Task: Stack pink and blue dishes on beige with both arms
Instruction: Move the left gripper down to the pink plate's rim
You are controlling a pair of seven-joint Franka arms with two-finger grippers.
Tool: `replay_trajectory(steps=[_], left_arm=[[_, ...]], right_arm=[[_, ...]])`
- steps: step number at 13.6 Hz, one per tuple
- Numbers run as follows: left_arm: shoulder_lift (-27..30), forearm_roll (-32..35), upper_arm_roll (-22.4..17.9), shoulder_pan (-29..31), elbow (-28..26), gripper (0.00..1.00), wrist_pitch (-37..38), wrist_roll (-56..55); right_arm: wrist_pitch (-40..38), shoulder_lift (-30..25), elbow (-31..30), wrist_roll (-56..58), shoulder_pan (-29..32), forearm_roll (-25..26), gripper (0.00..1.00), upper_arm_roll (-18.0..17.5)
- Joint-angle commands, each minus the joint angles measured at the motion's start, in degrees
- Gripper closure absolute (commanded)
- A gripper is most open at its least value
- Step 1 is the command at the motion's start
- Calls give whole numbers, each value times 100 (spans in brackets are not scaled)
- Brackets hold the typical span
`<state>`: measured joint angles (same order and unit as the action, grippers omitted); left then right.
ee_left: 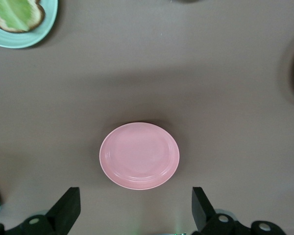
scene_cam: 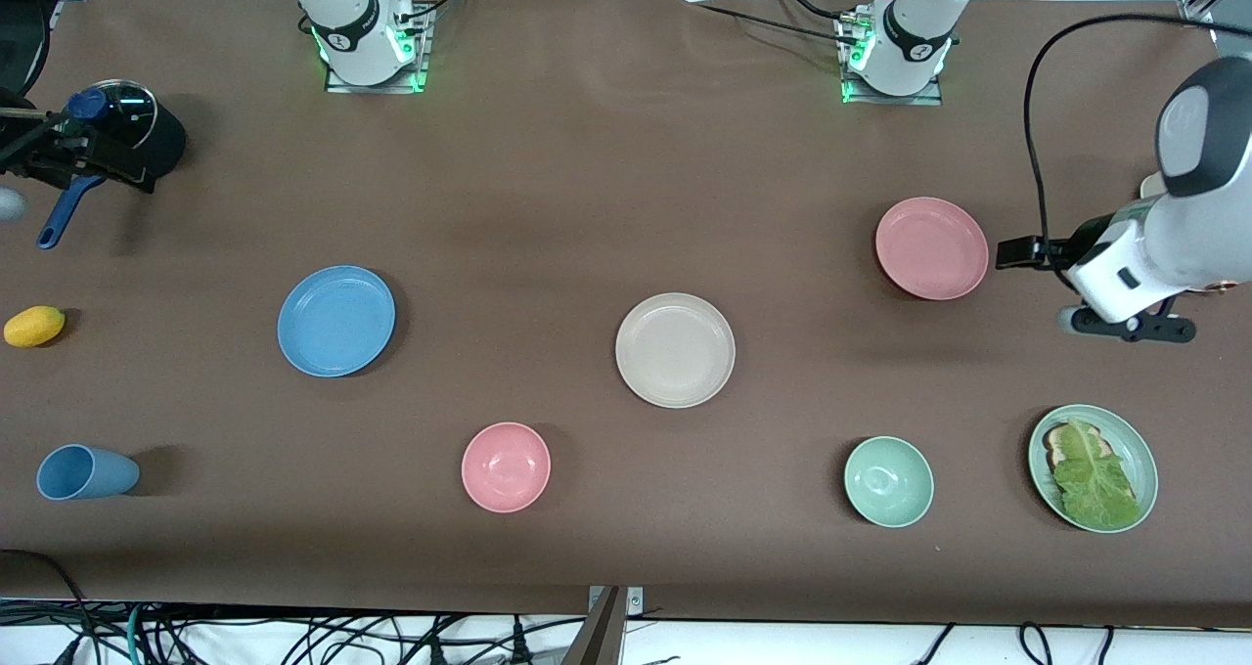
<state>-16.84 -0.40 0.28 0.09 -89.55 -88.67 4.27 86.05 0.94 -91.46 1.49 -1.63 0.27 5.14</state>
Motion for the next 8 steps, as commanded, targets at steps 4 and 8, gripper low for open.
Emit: replay_trajectory(steps=[4,8], left_arm=[[205,-347,-159,87,-1104,0,-1263,127],[988,-495,-361,96,-2776,0,-2820,529]], right_arm=[[-45,29,102,-9,57,70,0,-57],[-45,29,102,-9,57,70,0,-57]])
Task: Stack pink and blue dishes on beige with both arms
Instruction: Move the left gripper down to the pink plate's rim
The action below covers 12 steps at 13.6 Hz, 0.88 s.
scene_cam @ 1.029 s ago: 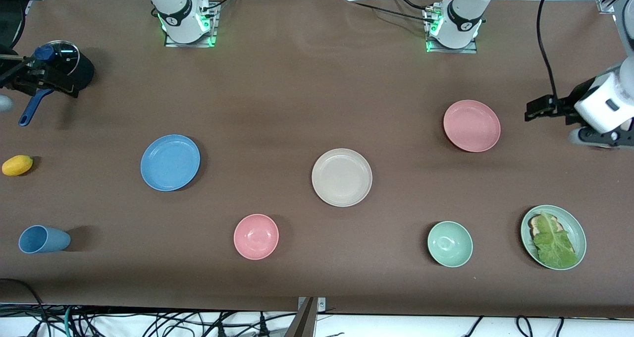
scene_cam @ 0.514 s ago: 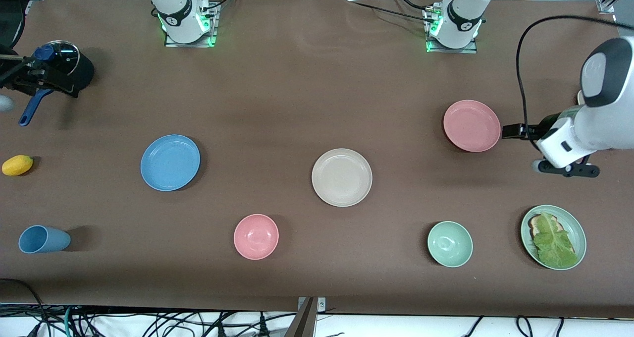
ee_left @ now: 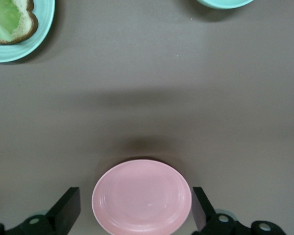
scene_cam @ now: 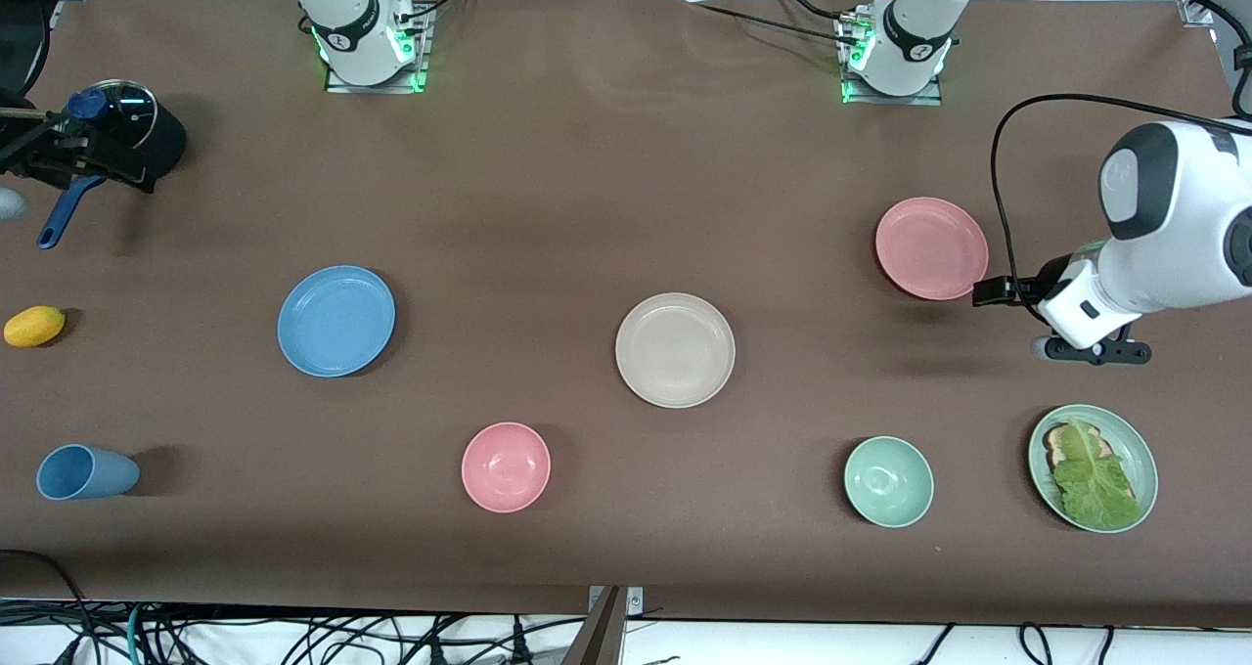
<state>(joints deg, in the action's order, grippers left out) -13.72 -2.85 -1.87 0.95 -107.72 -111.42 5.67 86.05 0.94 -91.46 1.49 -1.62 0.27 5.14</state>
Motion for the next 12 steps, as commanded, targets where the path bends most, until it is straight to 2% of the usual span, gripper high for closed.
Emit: replay_trajectory(steps=[1,5,10,12], left_arm=[[730,-469,-295,1,-1179,0,-721,652],[853,-901,-613,141,-1935,0,-1521,1637],[792,-1016,-622,405,-2288,0,-1979,2165],[652,-1375,-622,537,-2323,0,-2032,2760]], right_arm=[[-45,29,102,-9,57,69,0,-57],[-45,29,102,-9,57,69,0,-57],[-45,29,102,-9,57,61,0,-49],[-54,29,102,-9,57,61,0,-48]])
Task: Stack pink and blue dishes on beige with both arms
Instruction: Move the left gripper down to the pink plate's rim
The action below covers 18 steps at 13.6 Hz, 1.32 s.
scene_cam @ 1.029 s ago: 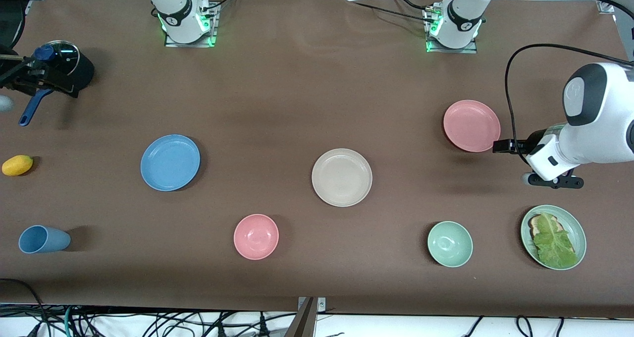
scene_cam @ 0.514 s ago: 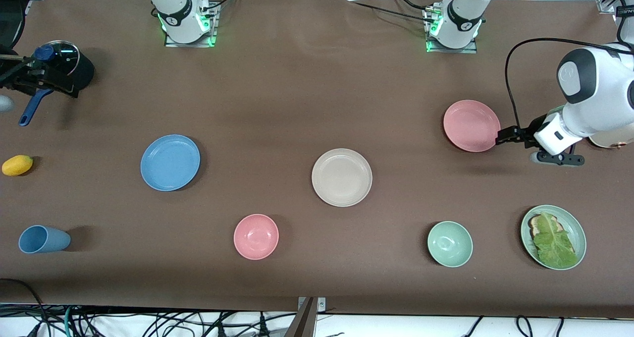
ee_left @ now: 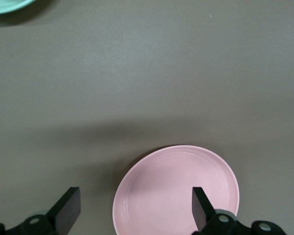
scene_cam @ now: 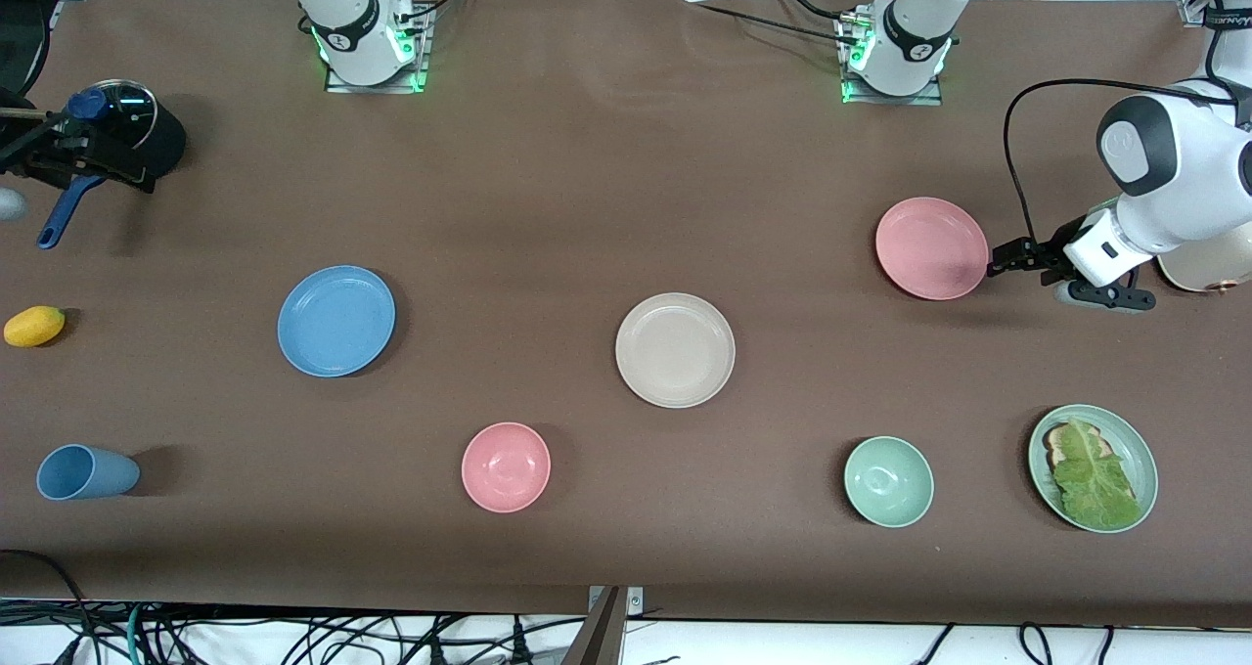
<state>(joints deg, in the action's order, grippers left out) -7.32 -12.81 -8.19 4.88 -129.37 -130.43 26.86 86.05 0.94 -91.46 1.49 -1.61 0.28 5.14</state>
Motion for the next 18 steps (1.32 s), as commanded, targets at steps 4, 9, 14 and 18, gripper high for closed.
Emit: replay_trajectory(steps=[4,9,14,18], left_arm=[[116,-678,11,207,-570,0,-481,1199],[214,-1047,2,233,-1265,0,-1045,1417],[187,-1443,-130,303,-1477,0,-1169,2130],[65,-1461,-130,444,-1477,0,-1186,2332]], right_arm=[[-54,29,102,-9,56,60,0,-49],[-54,29,102,-9,56,68,0,-49],[-54,29,102,-9,56,68,0,-49],[-54,29,102,-9,56,60,0,-49]])
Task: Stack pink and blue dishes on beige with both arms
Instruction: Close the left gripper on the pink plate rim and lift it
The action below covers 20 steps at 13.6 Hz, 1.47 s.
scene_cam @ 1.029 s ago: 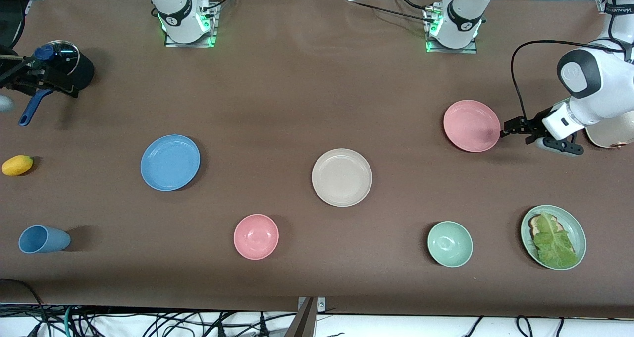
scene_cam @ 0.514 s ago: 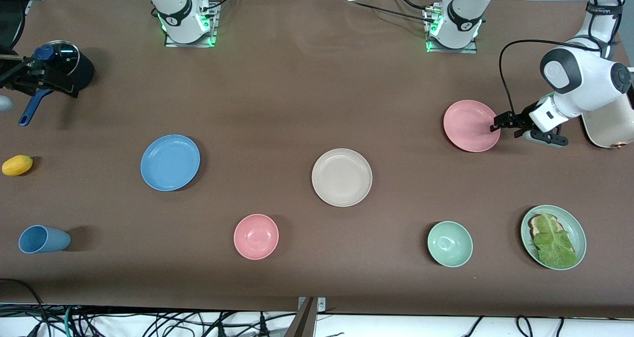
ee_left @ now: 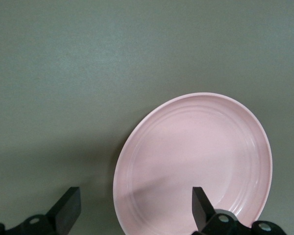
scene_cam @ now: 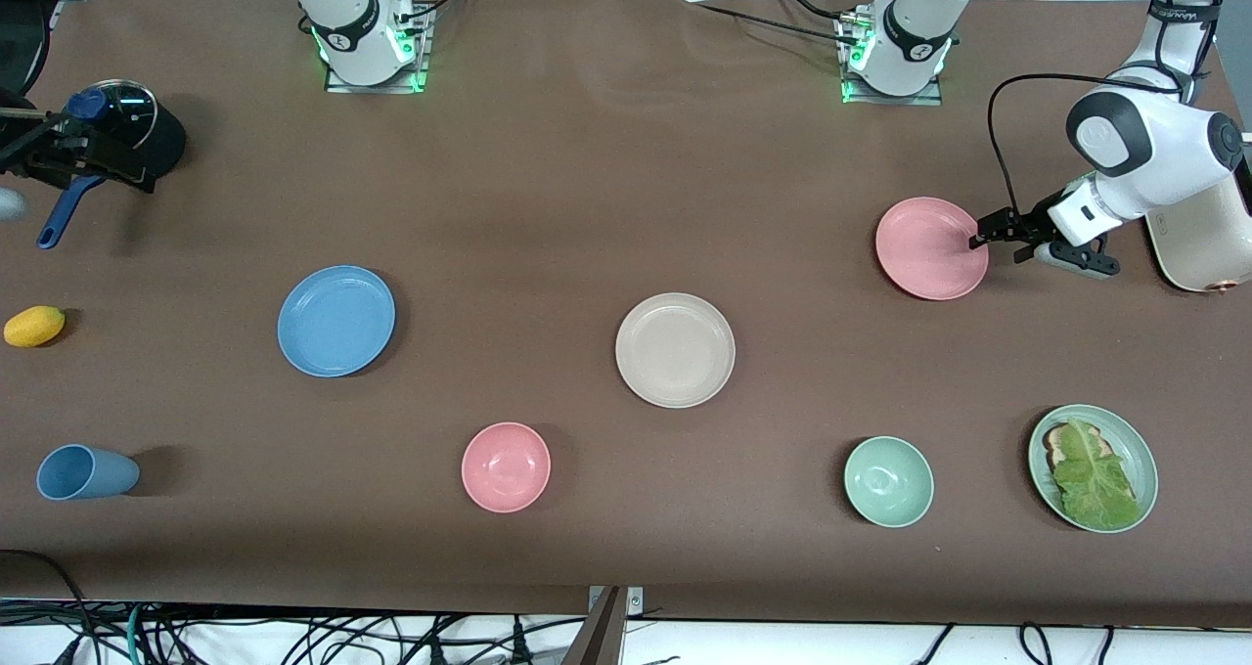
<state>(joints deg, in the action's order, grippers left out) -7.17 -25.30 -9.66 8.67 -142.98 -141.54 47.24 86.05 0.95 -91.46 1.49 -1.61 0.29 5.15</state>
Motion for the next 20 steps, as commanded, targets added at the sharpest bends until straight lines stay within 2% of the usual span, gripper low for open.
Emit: replay_trajectory(steps=[1,2,6,13,14,15,18,20], left_arm=[[23,-212,17,73,-116,0,-189,364],[-56,-238,17,126,-125,0,-260,487],[-346,-1186,17,135,-125,0,-383,1251],[-584,-1662,17,73,-116,1,-419,1367],[-593,-1662,17,73,-116,7,-419,1367],[-627,-1671,17,65,-107,17,-427,1367],[-637,-1829,17,56,-107,73,-428,1367],[-637,-1829,17,64,-107,97,-419,1358]], right_arm=[[-54,28,102,-9,56,68,0,-49],[-54,28,102,-9,56,68,0,-49],[-54,37,102,-9,56,59,0,-49],[-54,29,102,-9,56,59,0,-49],[-54,28,102,-9,56,59,0,-49],[-54,28,102,-9,56,59,0,-49],[-54,29,102,-9,56,59,0,-49],[-54,28,102,-9,56,59,0,-49]])
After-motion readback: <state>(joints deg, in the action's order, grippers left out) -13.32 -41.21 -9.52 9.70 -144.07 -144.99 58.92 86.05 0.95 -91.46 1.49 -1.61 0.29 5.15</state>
